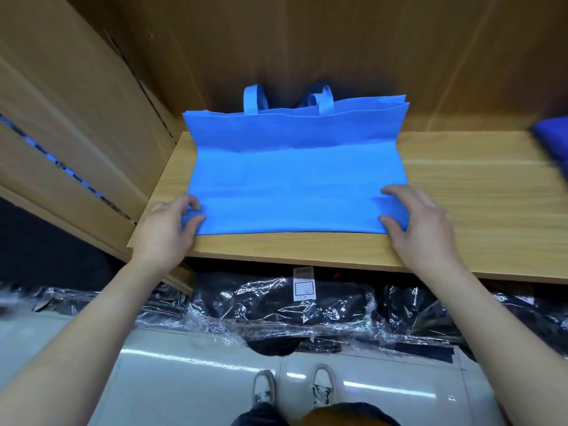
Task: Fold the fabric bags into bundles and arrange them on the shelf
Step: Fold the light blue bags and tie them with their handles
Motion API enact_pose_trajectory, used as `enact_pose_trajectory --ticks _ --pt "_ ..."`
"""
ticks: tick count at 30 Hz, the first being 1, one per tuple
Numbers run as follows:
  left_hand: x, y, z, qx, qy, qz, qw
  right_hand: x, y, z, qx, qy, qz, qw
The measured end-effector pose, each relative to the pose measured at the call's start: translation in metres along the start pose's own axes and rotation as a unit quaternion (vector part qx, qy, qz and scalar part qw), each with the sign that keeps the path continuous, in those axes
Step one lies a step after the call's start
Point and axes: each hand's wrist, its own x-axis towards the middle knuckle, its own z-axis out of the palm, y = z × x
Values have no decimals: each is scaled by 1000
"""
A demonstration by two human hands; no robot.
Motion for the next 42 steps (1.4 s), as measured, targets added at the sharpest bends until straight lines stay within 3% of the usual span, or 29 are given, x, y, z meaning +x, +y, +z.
enact_pose_trajectory --ticks 3,6,9,15,21,24,26,28,30,33,37,40,42 --pt "0 -9 -3 35 -9 62 997 -4 -2 0 -1 -38 -28 999" --pt "0 -26 -7 35 -16 64 997 -7 -11 -21 120 -120 69 983" --pt "2 -39 -8 24 -27 46 998 -8 -14 -32 115 -211 108 965" --pt "8 -47 -8 0 2 29 1000 -7 -28 -19 8 -88 39 995" --pt "11 -40 -6 68 21 103 992 -2 -35 -4 16 -39 146 988" --pt "12 -44 -5 82 34 154 984 -9 -39 1 -10 -31 93 995" --pt "16 -48 -5 101 19 233 967 -14 -43 6 -105 -32 6 994" --pt "21 -53 -3 103 -52 316 942 -16 -44 11 -211 -70 -67 973" --pt "24 -59 -2 69 -141 344 926 -18 -40 12 -241 -135 -90 957" --pt "20 -67 -3 52 -209 325 921 -25 -28 5 -208 -209 -83 952" --pt "15 -70 -9 105 -202 354 907 -22 -15 -13 -136 -244 -116 953" --pt "12 -78 -16 43 -190 368 909 -19 -10 -26 -35 -248 -117 961" --pt "11 -81 -25 -39 -201 327 923 -20 -10 -31 68 -266 -55 960"
